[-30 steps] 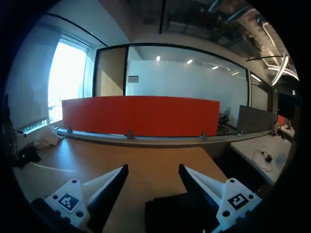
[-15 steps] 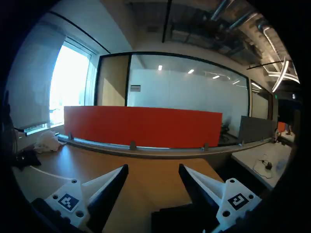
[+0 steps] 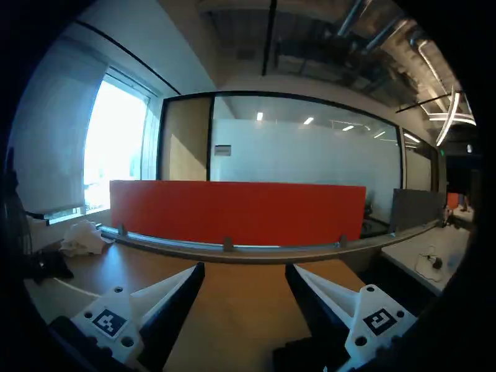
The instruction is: Fold towel
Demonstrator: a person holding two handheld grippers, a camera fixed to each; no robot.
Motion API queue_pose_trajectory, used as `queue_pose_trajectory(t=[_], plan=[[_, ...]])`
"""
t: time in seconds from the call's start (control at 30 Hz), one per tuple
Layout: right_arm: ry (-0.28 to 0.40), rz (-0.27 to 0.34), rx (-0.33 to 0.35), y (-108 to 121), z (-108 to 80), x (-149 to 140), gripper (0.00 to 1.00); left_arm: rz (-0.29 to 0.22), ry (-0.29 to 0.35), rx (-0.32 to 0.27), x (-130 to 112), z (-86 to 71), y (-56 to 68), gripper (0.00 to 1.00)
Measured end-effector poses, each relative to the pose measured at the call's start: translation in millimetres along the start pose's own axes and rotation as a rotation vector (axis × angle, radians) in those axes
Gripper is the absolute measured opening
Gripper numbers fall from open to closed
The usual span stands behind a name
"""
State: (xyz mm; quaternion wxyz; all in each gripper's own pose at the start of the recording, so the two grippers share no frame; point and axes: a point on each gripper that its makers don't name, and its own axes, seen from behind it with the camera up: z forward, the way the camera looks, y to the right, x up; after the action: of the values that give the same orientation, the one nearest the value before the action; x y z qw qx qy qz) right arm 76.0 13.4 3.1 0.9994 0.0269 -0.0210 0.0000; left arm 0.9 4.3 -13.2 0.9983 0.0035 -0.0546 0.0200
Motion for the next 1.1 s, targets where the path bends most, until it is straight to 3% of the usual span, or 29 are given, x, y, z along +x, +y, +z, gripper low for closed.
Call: queue_pose_trajectory(t=[0.4,0.8,1.1], plan=[[0.000,0.011,-0.010,-20,5.9,1,1.00,0.001,0.010,-0.010,-4,6.7,-0.8,0.93],[0.008,0.017,-0.028,-30,2.3,-13,1.00,-0.009,0.022,-0.031,-34,13.9,6.8,0.93],[0.021,-0.010,-0.034,-42,-2.8,-21,1.00,0.034,0.061,-0.031,-52,19.9,3.5,0.93]])
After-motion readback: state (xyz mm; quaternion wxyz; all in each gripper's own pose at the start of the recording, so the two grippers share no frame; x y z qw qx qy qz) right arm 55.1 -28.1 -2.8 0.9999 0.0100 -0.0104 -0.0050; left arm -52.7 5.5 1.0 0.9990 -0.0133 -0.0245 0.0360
